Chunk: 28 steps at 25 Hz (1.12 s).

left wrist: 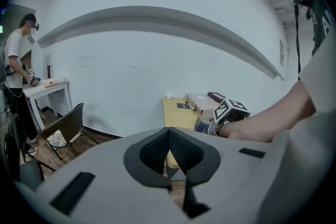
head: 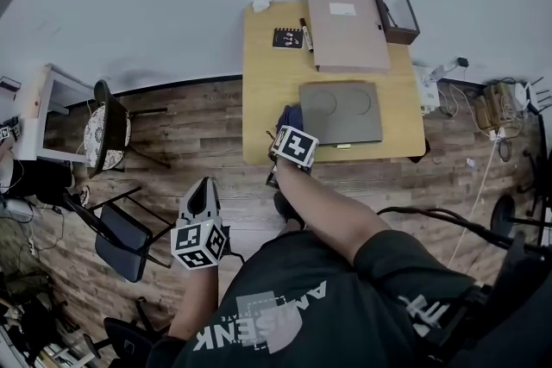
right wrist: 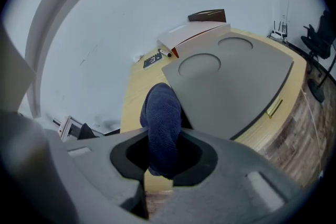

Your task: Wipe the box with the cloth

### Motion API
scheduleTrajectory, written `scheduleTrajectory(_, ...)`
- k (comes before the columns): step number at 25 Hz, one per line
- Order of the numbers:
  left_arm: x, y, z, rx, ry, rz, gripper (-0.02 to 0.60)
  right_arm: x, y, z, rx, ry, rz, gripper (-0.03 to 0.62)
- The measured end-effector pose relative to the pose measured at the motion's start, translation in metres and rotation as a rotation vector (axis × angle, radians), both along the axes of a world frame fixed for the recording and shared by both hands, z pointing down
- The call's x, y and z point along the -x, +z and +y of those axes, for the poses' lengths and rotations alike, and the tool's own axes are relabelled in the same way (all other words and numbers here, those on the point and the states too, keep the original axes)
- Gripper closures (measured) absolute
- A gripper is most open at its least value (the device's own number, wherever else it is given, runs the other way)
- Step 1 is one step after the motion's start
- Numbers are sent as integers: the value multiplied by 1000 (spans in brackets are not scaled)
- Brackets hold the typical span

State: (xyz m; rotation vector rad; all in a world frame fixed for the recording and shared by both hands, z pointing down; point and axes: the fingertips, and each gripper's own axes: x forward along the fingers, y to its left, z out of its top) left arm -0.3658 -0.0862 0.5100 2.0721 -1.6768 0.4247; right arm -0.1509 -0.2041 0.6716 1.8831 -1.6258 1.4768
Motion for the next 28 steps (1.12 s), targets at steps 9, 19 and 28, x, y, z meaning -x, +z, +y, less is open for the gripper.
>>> scheduleTrajectory(9,-22,3,64,19,-57,31,580,-4,-10,51,5,-90,-66,519)
scheduleTrajectory(19,-35,-7,106,-6,-87,28,580,-6,-24,95,-5,-189,-105,519)
scheduleTrajectory(28,-66,-17,108,-52,-50,29,580,-28,-57,116,-100,-373,-71,519)
